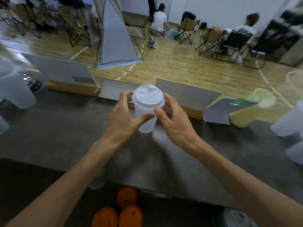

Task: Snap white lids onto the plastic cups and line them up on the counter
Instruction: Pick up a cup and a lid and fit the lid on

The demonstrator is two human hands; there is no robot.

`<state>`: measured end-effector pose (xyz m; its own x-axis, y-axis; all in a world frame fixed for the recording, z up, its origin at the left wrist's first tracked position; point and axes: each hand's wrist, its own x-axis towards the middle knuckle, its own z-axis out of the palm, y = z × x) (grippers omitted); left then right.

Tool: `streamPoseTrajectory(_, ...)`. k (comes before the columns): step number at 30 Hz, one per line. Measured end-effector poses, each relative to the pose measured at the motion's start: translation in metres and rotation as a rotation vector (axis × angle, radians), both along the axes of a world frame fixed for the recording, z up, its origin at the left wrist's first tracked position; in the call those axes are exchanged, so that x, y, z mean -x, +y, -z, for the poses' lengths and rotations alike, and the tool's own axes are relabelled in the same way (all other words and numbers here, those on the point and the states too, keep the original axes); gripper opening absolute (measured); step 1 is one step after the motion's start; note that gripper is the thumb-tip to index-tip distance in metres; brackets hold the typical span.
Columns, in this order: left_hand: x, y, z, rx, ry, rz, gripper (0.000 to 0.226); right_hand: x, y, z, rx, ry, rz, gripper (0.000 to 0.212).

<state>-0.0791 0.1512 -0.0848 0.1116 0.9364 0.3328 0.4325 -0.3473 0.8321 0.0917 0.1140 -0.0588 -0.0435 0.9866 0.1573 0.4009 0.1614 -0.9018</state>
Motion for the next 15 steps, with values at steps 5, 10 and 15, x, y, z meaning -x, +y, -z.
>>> streamPoseTrajectory(5,-0.118,-0.032,0.004,-0.064,-0.009,0.201,0.087,-0.110,-0.065,0.001,-0.031,0.021,0.204,0.051)
streamPoseTrajectory(10,-0.203,-0.061,0.006,-0.147,0.057,0.334,0.089,-0.189,-0.111,0.006,-0.044,-0.014,0.288,0.047)
streamPoseTrajectory(15,-0.257,-0.076,0.008,-0.184,0.092,0.385,0.086,-0.245,-0.130,0.014,-0.048,-0.009,0.329,0.047)
